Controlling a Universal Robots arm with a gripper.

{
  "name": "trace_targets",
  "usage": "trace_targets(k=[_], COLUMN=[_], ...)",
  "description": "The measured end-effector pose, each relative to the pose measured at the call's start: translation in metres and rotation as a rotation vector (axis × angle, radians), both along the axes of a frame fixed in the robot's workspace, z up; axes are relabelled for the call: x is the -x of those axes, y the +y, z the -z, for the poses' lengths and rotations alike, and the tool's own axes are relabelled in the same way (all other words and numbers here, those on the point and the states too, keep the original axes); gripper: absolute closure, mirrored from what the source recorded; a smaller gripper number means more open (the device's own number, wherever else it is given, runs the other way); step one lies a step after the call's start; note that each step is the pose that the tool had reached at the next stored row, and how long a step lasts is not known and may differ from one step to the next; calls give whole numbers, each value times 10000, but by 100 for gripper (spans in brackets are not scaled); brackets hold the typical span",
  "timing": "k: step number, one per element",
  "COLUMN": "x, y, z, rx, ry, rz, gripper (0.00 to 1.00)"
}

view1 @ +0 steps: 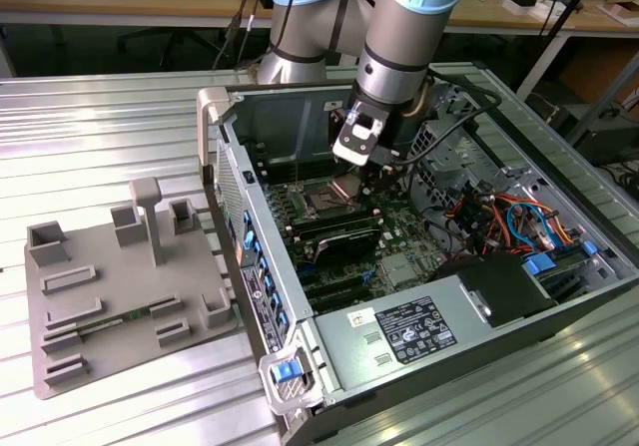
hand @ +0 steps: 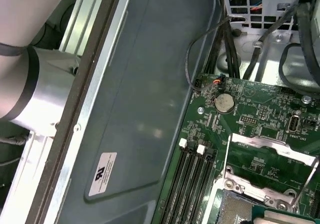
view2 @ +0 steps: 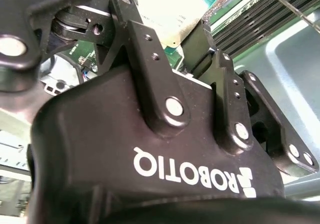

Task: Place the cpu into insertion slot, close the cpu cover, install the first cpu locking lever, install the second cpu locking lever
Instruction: 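Place the cpu into insertion slot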

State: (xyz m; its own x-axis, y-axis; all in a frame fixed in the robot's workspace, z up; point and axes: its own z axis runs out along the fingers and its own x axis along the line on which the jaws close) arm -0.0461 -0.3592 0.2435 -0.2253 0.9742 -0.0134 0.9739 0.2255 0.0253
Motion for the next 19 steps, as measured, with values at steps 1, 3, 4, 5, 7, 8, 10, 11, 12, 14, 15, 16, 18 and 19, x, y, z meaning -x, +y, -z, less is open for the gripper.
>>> trace_targets(k=[1,3,4,5,7,8,10,11,12,14,15,16,18,19], x=[0,0,0,0,0,0,0,1,4,21,29,35,38,42], y=[0,0,1,1,2,2,4,6,8,13,18,19,20,22], z=[0,3,4,5,8,10,15,17,19,23,29,36,50,62], rx=[0,1,0,-1,0,-1,-2,-3,-12,-82,-101,-110,-109,-109], ry=[0,0,0,-1,0,-1,-1,-1,0,5,6,6,6,5], rz=[128,425,535,656,919,1031,1314,1383,1415,1467,1506,1585,1784,1941], gripper=[45,45,45,45,45,45,45,45,45,45,45,45,45,45])
